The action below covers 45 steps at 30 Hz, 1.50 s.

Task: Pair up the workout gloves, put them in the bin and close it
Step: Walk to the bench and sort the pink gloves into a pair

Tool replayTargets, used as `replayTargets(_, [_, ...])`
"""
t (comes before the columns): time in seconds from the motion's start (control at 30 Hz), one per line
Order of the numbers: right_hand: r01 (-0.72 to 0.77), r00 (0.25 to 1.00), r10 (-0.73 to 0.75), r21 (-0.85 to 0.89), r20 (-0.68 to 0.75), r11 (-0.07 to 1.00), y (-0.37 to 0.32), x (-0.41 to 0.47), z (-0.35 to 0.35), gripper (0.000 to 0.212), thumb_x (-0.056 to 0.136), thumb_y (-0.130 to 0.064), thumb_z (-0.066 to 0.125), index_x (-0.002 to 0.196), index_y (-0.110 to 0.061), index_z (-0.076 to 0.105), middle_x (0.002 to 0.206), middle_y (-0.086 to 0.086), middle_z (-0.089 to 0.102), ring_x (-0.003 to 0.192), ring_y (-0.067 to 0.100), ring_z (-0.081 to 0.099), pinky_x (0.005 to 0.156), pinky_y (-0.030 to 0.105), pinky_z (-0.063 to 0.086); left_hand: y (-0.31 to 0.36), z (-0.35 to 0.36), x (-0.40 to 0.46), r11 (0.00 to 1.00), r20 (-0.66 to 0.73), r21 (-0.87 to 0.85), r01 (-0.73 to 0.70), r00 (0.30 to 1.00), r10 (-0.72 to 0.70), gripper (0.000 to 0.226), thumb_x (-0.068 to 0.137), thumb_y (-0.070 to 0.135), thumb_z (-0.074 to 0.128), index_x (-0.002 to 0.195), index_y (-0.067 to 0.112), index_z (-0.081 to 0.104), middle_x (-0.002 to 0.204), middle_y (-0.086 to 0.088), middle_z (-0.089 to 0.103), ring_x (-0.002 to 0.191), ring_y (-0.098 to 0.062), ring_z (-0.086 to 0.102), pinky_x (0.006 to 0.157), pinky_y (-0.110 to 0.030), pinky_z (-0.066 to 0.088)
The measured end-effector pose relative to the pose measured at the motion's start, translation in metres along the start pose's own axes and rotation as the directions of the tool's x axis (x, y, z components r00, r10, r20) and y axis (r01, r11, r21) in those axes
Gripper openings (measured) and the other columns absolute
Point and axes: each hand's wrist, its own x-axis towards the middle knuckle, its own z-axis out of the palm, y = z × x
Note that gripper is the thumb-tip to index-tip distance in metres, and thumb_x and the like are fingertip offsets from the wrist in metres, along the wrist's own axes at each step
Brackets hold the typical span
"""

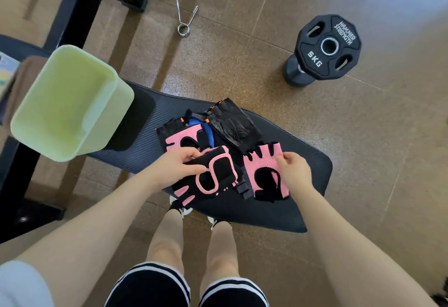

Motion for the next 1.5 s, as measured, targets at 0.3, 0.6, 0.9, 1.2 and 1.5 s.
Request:
replayTargets(0.3, [0.142,0.869,-0.279,0.334,0.409,0.932,-0.052,-0.050,0.044,0.041,0.093,-0.027,0.049,0.134,-0.025,0.045,0.134,-0.005,0.053,0.120,0.007,0.048,0.107,0.028,0.036,0.010,-0.020,0.000,0.999,0.086,-0.048,0.017,0.996,-0.013,0.017,0.080,0.013,0.067,0.079,0.029,0.071,0.083,0.005,0.077,0.080,-0.016,0.072,0.081,-0.038,0.057])
replayTargets(0.6, [0.027,0.917,-0.222,0.506,0.330,0.862,-0.110,-0.082,0.069,0.013,0.091,-0.014,0.054,0.099,-0.015,0.064,0.089,0.003,0.069,0.065,0.002,0.062,0.070,0.020,0.054,-0.004,-0.062,-0.019,0.986,-0.289,0.153,-0.067,0.951,0.110,0.023,0.081,0.015,0.066,0.103,0.021,0.061,0.110,0.000,0.062,0.105,-0.012,0.055,0.098,-0.029,0.039])
replayTargets(0.9, [-0.054,0.835,-0.231,0.492,0.499,0.869,-0.154,-0.097,0.136,0.019,0.095,-0.012,0.046,0.108,-0.019,0.059,0.098,-0.004,0.067,0.087,0.010,0.063,0.074,0.026,0.051,-0.024,-0.075,-0.044,0.999,-0.334,-0.048,0.000,0.942,-0.016,0.033,0.088,0.027,0.057,0.120,0.021,0.051,0.126,0.004,0.053,0.110,-0.011,0.053,0.090,-0.026,0.040])
replayTargets(1.2, [-0.012,0.950,-0.093,0.333,0.297,0.943,-0.159,-0.051,0.158,0.026,0.090,-0.004,0.043,0.100,-0.015,0.063,0.102,0.010,0.066,0.082,0.017,0.064,0.066,0.023,0.052,-0.058,-0.115,-0.026,0.969,-0.509,0.239,0.055,0.857,0.077,0.023,0.084,0.008,0.052,0.105,0.015,0.057,0.102,-0.004,0.063,0.092,-0.022,0.059,0.078,-0.035,0.046])
replayTargets(1.5, [0.032,0.995,0.010,-0.412,0.099,0.911,-0.119,0.011,0.178,0.056,0.092,-0.015,0.050,0.142,-0.012,0.026,0.139,0.017,0.047,0.128,0.036,0.042,0.101,0.047,0.037,-0.079,-0.124,-0.010,0.973,-0.525,0.230,0.006,0.843,0.119,0.030,0.086,0.012,0.056,0.116,0.016,0.062,0.109,-0.004,0.064,0.091,-0.010,0.050,0.079,-0.021,0.035])
